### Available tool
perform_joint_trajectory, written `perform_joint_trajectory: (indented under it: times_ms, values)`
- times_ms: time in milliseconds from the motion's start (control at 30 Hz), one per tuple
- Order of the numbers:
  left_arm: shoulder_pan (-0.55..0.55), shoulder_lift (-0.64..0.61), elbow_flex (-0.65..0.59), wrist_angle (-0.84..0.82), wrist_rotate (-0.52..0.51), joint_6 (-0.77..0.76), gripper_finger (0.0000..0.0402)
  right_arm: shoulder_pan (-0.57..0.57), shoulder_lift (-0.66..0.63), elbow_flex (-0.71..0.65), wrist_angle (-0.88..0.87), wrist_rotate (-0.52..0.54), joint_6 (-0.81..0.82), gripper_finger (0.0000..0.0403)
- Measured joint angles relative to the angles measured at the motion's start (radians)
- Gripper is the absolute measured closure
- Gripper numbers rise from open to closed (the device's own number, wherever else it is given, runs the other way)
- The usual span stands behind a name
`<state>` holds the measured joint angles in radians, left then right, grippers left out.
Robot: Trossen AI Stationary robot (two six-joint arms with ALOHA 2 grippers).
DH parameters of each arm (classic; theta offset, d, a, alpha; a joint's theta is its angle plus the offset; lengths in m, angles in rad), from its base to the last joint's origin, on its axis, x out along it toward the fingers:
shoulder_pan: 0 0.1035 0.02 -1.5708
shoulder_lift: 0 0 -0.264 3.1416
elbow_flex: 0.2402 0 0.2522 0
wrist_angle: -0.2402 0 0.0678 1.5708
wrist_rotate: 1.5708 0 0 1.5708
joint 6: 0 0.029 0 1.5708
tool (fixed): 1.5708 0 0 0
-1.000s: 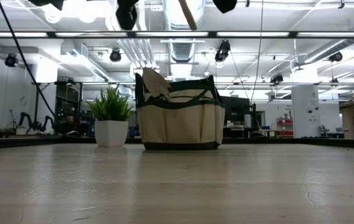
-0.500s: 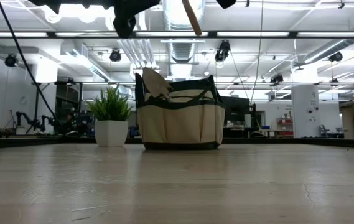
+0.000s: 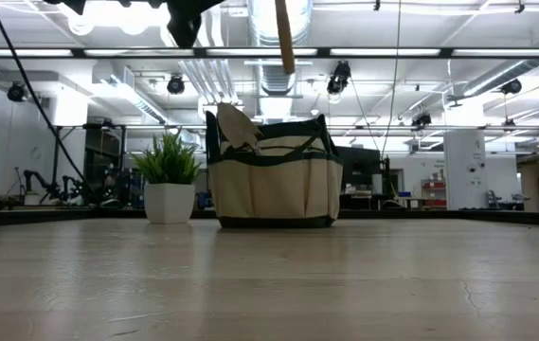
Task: Pick & Place Garden tools in Gardening bag
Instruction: Put the brown trowel into the white gardening bag
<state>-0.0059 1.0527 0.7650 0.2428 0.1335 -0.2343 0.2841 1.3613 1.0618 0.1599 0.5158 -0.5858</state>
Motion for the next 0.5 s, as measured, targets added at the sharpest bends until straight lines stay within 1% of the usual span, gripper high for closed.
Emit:
perform_joint_trajectory:
  times_ms: [133,200,500]
  values:
    - [0.0,-0.023,0.0,0.0,0.0,0.014,0.0222,-0.03,-0.001,-0.04,0.014,-0.069,0.083,0.0395]
    - [0.0,-0.033,0.0,0.001,0.0,0.016,0.0222,-0.039,-0.001,-0.073,0.038,-0.08,0.114,0.0395]
    - [0.0,-0.071,0.0,-0.007,0.0,0.051,0.0223,-0.048,0.01,-0.24,0.332,-0.109,0.173,0.0395]
